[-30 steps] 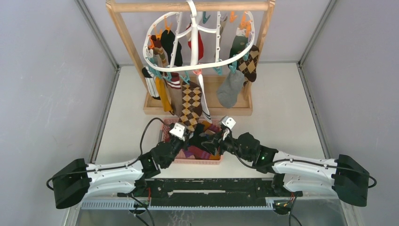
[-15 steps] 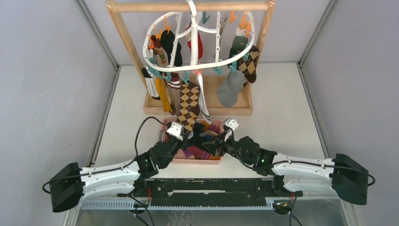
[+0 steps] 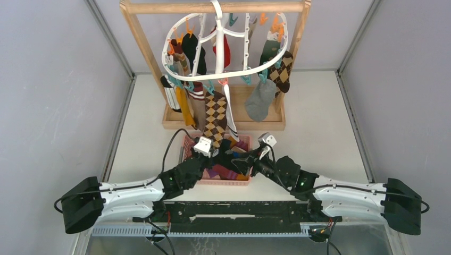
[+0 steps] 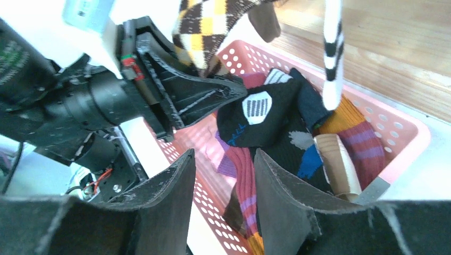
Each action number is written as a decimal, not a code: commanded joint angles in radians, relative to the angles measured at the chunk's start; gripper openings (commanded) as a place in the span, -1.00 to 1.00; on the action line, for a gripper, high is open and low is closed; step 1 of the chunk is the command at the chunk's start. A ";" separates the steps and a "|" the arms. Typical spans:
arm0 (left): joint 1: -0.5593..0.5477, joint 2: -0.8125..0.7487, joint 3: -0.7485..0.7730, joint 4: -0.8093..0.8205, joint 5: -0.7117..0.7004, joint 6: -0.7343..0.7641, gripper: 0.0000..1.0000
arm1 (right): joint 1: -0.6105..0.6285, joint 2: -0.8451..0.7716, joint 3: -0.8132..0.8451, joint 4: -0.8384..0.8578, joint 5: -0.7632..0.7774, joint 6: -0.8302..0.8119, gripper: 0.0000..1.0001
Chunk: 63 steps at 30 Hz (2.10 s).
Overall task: Remove the socks clipped to the hanger
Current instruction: Remove the sock from the hanger.
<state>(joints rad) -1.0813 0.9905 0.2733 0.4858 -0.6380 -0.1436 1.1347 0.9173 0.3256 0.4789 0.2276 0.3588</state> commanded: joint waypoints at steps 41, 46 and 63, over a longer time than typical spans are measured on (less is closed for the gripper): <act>0.135 -0.148 0.113 -0.192 -0.107 -0.146 -0.89 | 0.180 0.016 0.121 0.115 0.029 -0.160 0.10; 0.183 -0.159 0.100 -0.179 -0.060 -0.140 -0.89 | 0.159 -0.012 0.168 0.154 0.022 -0.224 0.11; 0.196 -0.292 0.057 -0.228 0.002 -0.126 -0.89 | 0.140 0.254 0.577 0.185 -0.032 -0.430 0.16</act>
<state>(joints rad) -0.8932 0.6800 0.3386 0.2337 -0.6693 -0.2710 1.2797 1.1252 0.8104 0.6319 0.1963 0.0078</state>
